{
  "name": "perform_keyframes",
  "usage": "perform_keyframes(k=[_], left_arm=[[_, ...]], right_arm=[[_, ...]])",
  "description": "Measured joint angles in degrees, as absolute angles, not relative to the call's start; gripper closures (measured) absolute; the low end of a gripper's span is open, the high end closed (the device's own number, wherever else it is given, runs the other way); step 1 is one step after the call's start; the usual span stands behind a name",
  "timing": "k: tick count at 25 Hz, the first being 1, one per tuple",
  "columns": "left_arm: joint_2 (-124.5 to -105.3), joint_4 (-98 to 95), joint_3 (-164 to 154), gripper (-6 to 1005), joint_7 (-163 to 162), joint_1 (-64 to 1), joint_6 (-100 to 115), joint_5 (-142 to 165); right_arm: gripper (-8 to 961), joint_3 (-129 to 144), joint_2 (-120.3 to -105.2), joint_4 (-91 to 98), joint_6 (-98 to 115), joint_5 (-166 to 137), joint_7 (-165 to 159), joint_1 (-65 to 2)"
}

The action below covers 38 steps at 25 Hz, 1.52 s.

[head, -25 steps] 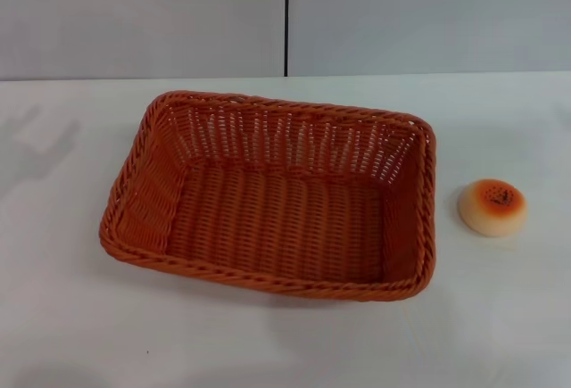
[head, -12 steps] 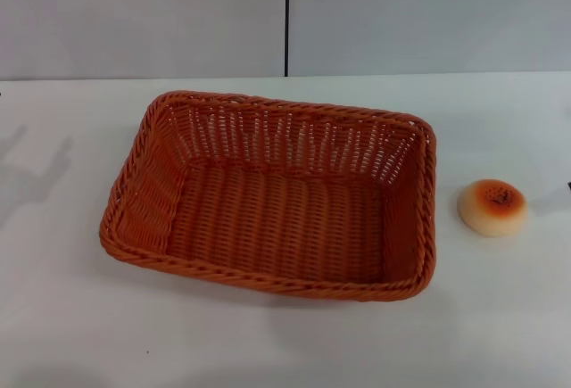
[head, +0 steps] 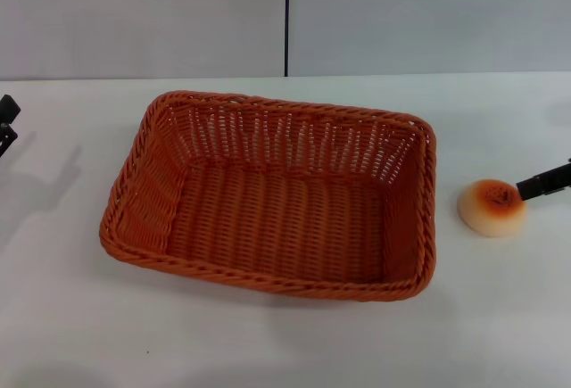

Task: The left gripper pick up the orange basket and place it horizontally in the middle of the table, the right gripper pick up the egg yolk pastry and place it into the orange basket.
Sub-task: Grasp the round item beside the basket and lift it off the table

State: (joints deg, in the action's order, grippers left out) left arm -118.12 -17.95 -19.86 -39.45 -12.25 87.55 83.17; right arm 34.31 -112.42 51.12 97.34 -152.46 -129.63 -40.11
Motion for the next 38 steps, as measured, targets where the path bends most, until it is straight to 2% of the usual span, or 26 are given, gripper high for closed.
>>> perform_keyframes(k=[15,24,35,38], left_arm=[[-118.17,-17.84,-19.89,256,-39.33,-12.28,87.88,83.14],[-118.04,-17.84,-19.8,256,-39.42,-12.04,87.98,83.14],[-118.03,-18.0,-19.69,256,-39.4,-12.39,87.98,83.15],[-118.03,-17.92,-19.68,256,-39.29,-12.39,87.81,82.56]], right_arm=[[450,34.45,-113.2,44.03,91.58,-150.56,-126.45,-40.17],[453,34.45,-112.99,42.98,89.93,-152.21,-126.91,-40.22],[662,34.45,-113.06,41.78,87.13,-152.03,-126.21,-40.32],[787,34.45,-113.08,41.11,87.0,-152.01,-126.02,-40.28]])
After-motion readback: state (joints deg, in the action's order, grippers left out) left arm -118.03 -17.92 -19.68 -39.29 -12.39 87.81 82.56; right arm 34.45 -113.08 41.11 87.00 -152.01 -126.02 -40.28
